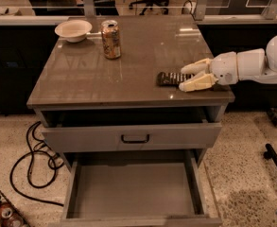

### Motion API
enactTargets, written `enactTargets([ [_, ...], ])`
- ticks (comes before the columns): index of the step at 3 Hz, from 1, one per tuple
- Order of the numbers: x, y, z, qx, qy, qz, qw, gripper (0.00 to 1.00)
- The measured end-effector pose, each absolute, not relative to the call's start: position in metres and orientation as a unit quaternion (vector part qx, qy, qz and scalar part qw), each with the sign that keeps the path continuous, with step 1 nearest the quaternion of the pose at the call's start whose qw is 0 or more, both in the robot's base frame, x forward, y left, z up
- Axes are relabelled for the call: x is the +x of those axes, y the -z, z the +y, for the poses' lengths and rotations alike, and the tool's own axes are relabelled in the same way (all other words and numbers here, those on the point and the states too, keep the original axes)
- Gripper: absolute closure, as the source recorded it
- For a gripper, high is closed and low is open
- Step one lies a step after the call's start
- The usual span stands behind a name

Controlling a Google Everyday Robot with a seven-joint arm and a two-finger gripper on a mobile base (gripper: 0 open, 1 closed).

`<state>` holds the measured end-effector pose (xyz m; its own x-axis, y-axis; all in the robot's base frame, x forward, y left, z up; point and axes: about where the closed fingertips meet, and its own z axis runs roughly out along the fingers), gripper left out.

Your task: Place rxbar chocolate into middle drawer

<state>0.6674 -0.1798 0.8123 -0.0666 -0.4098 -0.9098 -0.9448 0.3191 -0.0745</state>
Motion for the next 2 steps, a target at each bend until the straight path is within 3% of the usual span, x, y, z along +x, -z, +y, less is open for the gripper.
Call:
enactTargets([
  [1, 0.6674, -0.8149, -0.1795, -0.506, -0.291, 0.67, 0.459, 1.0],
  [2, 0.6674, -0.815, -0.1794, -0.506, -0.291, 0.67, 0.459, 1.0],
])
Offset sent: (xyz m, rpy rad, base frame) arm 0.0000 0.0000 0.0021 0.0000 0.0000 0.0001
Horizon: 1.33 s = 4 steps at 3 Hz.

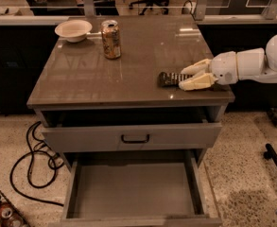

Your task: Place rxbar chocolate into middle drawer

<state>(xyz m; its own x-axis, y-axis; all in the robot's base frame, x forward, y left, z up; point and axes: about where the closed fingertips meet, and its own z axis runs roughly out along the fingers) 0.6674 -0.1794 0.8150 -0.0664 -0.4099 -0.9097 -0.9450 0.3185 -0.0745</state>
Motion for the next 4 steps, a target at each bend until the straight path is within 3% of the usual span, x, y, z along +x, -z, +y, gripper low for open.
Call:
enactTargets([
  [4, 0.6673, -0.8151, -0.1794, -0.506, -0.291, 0.67, 0.459, 1.0],
])
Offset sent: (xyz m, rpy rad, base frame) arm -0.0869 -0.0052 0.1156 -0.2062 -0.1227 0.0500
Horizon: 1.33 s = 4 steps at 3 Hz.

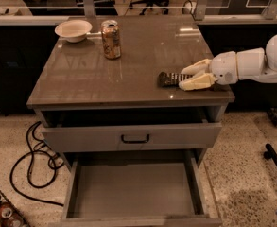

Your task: Place rxbar chocolate into middle drawer

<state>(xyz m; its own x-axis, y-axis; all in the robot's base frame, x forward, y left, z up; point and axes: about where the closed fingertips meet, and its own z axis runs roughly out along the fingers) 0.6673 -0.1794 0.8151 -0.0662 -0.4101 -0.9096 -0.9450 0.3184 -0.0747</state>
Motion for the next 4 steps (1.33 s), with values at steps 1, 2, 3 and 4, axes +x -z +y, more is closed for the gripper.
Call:
enactTargets([
  [1, 0.667, -0.815, -0.179, -0.506, -0.291, 0.67, 0.459, 1.0],
  [2, 0.667, -0.815, -0.179, -0.506, -0.291, 0.67, 0.459, 1.0],
  [3, 0.642, -0.856, -0.169, -0.525, -0.26, 0.667, 0.461, 1.0],
  [4, 0.643, -0.855, -0.167, -0.527, -0.261, 0.667, 0.458, 1.0],
])
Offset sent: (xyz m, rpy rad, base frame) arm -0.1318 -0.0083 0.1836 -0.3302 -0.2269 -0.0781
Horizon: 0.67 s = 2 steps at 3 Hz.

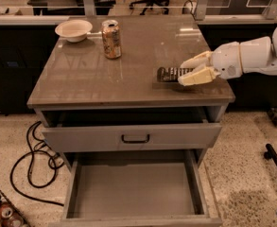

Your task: Place rxbar chocolate into middle drawer

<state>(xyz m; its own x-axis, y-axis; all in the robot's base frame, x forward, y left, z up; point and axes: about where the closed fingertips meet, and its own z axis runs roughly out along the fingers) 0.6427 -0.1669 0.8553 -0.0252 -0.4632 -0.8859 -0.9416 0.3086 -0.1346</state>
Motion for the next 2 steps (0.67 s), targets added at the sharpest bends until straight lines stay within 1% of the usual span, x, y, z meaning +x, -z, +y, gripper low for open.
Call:
enactTargets([
  [1, 0.624, -0.856, -0.172, -0.537, -0.255, 0.667, 0.449, 1.0],
  [2, 0.591, -0.86, -0.179, -0.549, -0.24, 0.663, 0.449, 1.0],
])
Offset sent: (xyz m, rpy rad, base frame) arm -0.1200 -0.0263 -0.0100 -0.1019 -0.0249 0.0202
